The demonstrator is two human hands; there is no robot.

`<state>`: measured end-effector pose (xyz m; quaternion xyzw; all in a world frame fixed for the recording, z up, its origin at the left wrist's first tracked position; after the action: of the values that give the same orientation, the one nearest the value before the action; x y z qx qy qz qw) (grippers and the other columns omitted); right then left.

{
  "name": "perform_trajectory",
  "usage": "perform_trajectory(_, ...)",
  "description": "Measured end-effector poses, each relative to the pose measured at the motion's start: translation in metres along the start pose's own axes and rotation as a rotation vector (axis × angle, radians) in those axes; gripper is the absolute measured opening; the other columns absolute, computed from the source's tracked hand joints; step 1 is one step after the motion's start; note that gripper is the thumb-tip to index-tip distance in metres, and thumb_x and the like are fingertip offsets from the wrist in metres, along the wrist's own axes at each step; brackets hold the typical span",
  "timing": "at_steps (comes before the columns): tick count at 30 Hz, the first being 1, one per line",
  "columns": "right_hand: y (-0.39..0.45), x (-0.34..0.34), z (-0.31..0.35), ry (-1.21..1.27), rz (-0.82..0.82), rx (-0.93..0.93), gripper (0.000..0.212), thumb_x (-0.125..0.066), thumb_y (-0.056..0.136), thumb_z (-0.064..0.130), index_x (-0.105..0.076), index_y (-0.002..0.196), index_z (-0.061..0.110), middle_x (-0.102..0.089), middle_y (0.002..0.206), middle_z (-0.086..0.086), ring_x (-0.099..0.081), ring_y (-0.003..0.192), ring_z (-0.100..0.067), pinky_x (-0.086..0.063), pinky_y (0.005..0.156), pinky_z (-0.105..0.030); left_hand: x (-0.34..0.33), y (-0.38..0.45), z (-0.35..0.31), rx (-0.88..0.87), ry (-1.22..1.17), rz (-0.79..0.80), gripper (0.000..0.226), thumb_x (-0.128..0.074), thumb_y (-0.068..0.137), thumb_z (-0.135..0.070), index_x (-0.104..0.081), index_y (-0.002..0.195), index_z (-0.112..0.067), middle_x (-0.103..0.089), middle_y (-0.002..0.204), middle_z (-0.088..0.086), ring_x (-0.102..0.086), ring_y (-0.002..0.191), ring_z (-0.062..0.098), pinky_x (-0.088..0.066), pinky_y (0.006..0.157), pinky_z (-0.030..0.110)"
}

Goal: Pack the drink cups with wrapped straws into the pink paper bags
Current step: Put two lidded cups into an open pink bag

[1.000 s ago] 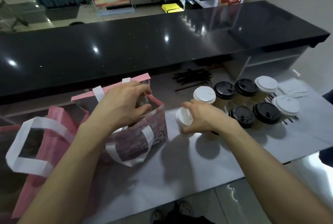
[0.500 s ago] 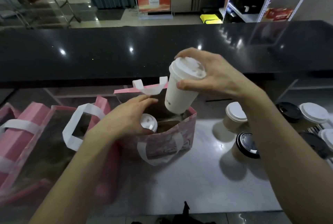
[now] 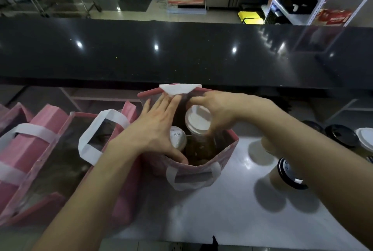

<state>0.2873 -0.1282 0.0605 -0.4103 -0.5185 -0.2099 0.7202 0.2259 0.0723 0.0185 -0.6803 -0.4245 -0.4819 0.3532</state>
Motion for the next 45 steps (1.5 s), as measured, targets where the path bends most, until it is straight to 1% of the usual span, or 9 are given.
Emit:
perform_trajectory(5,0.027,-0.007,-0.003,-0.15,-0.003,-0.079,0.106,-0.097,0.063,0.058,-0.048,0.152,0.029,-0.062,0.109,0.01,-0.061,0.095,-0.016,-0.059,0.077,-0.037,-0.004,-0.001,-0.003,0.007,0.006,0.035,0.171,-0.07,0.035,-0.103,0.03,0.162,-0.044,0.022,0.176,-0.021,0.028,0.163,0.012,0.007,0.135,0.057)
perform_trajectory(10,0.028,-0.023,-0.001,-0.283,0.012,-0.068,0.105,-0.098,0.07,0.051,-0.044,0.159,0.034,-0.057,0.141,-0.002,-0.062,0.114,-0.025,-0.053,0.078,-0.034,-0.002,0.001,0.002,0.024,0.042,0.053,0.169,-0.07,0.038,-0.105,0.026,0.162,-0.041,0.02,0.18,-0.011,0.025,0.165,0.017,-0.001,0.136,0.058)
perform_trajectory(15,0.022,-0.039,0.009,-0.433,0.108,-0.041,0.09,-0.089,0.085,0.036,-0.042,0.16,0.023,-0.066,0.124,-0.004,-0.061,0.098,-0.024,-0.052,0.077,-0.036,-0.003,0.003,0.001,0.025,0.032,0.055,0.172,-0.07,0.038,-0.104,0.028,0.163,-0.04,0.02,0.181,-0.008,0.024,0.166,0.02,0.0,0.136,0.057)
perform_trajectory(18,0.023,-0.045,0.012,-0.494,0.114,-0.047,0.085,-0.083,0.092,0.032,-0.039,0.164,0.021,-0.067,0.127,-0.005,-0.066,0.108,-0.027,-0.05,0.079,-0.036,-0.004,0.004,-0.002,-0.003,0.027,0.034,0.172,-0.072,0.038,-0.102,0.03,0.162,-0.041,0.017,0.179,-0.017,0.021,0.167,0.02,0.0,0.136,0.058)
perform_trajectory(22,0.03,-0.046,0.01,-0.486,0.176,-0.086,0.084,-0.086,0.09,0.037,-0.045,0.161,0.021,-0.068,0.135,-0.005,-0.068,0.119,-0.028,-0.054,0.087,-0.038,-0.004,0.006,-0.002,0.013,0.025,0.045,0.175,-0.075,0.038,-0.1,0.029,0.165,-0.04,0.021,0.181,-0.011,0.024,0.167,0.023,0.002,0.136,0.057)
perform_trajectory(34,0.024,-0.064,0.011,-0.351,0.105,-0.032,0.08,-0.091,0.081,0.049,-0.058,0.149,0.021,-0.069,0.123,-0.003,-0.064,0.1,-0.023,-0.049,0.08,-0.034,-0.002,0.003,0.0,-0.008,0.014,0.019,0.171,-0.074,0.044,-0.102,0.03,0.166,-0.042,0.02,0.182,-0.008,0.024,0.167,0.023,0.005,0.136,0.054)
perform_trajectory(38,0.012,-0.053,0.015,-0.275,0.028,-0.067,0.081,-0.079,0.095,0.041,-0.041,0.163,0.023,-0.067,0.126,-0.004,-0.066,0.105,-0.024,-0.056,0.085,-0.034,0.015,0.0,-0.017,-0.037,0.066,-0.034,0.135,-0.08,0.073,-0.08,-0.007,0.175,-0.031,-0.015,0.181,0.0,-0.01,0.168,0.023,-0.017,0.135,0.047)
perform_trajectory(41,-0.009,-0.026,0.014,-0.095,-0.084,-0.1,0.059,-0.076,0.096,0.039,-0.054,0.15,0.028,-0.07,0.123,-0.002,-0.068,0.105,-0.024,-0.058,0.085,-0.037,0.033,0.001,-0.035,-0.049,0.096,-0.081,0.071,-0.079,0.09,-0.056,-0.056,0.153,-0.033,-0.067,0.147,-0.005,-0.061,0.135,0.02,-0.052,0.109,0.044)
perform_trajectory(45,-0.061,0.006,-0.004,0.19,-0.382,-0.097,0.032,-0.06,0.1,0.024,-0.071,0.129,0.028,-0.077,0.111,0.003,-0.07,0.095,-0.019,-0.059,0.084,-0.04,0.04,0.006,-0.065,-0.084,0.097,-0.035,0.032,-0.074,0.098,-0.046,-0.072,0.127,-0.031,-0.078,0.108,-0.009,-0.071,0.103,0.017,-0.06,0.087,0.045)
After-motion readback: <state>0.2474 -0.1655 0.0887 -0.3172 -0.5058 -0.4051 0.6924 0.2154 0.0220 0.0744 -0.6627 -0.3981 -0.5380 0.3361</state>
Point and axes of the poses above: each hand's wrist, its own y-axis towards the middle knuckle, its own x-axis out of the back of the hand, z = x × y, the point moved 3 cm from there along y, towards the middle knuckle
